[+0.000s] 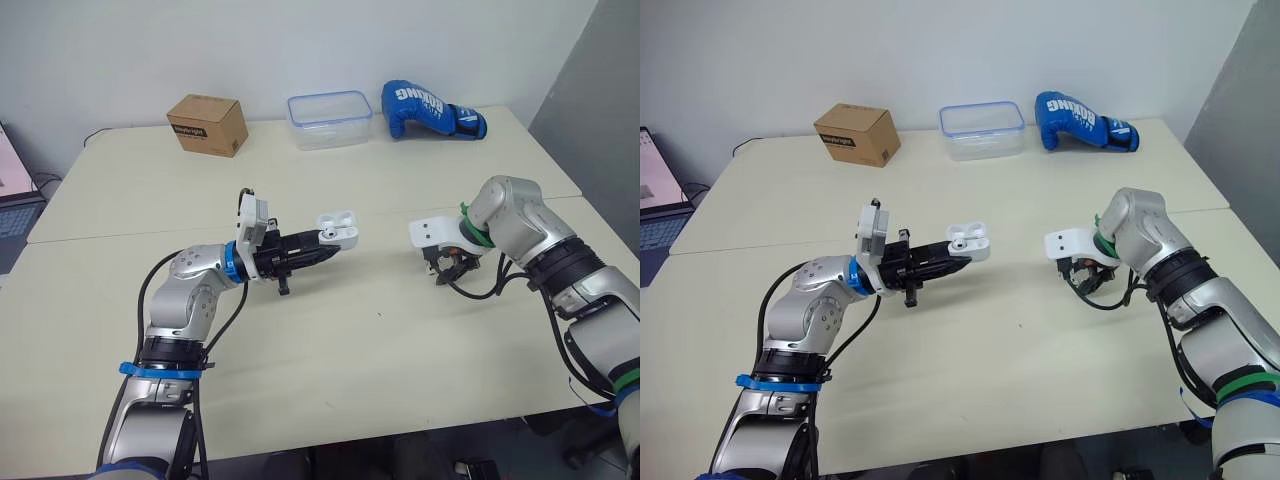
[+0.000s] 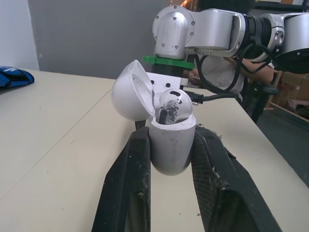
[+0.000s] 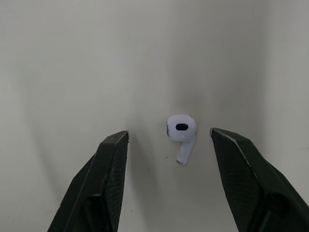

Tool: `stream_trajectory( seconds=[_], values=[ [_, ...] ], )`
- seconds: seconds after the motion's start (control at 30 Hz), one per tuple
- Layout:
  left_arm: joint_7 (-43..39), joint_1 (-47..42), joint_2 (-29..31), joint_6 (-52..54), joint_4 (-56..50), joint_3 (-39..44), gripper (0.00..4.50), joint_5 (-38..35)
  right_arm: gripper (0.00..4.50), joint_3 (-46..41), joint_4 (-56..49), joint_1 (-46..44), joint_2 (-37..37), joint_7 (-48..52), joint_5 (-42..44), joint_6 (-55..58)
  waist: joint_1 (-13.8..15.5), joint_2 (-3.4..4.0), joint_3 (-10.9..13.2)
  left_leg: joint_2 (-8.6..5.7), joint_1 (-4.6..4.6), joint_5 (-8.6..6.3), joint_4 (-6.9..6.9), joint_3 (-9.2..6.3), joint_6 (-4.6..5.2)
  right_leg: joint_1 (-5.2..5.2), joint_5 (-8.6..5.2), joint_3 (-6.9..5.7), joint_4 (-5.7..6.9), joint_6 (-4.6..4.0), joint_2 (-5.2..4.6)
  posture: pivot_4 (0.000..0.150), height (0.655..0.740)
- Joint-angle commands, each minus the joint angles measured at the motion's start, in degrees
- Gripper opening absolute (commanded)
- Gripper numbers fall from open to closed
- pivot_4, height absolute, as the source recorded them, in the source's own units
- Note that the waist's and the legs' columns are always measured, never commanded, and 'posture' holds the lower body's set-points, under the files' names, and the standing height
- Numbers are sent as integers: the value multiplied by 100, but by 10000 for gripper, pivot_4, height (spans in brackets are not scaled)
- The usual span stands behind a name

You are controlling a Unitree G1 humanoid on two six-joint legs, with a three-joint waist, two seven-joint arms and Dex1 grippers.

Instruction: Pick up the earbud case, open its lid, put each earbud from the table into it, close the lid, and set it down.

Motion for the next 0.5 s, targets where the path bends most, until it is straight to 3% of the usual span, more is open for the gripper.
stream_trajectory(
  seconds=[0.03, 0.37, 0.5],
  values=[
    [30, -26, 46, -42, -245, 39, 7943, -101, 27883, -138, 84, -184, 45, 19, -153, -105, -1, 0, 0, 0, 0, 0, 0, 0, 0, 0, 0, 0, 0, 0, 0, 1500, 7307],
    [97, 24, 63, -44, -292, 51, 7943, -97, 27883, -164, 333, -224, 163, -3, -350, -324, -2, 0, 0, -1, 0, 0, 1, -1, 0, 0, 0, 0, 1, 0, 0, 1500, 7307],
    [116, 25, 64, -44, -305, 41, 7943, -101, 19597, -204, 348, -215, 180, -18, -402, -371, -2, 0, 0, 0, 1, 0, 1, -1, 0, 0, 0, 0, 1, 0, 0, 1500, 7307]
  ],
)
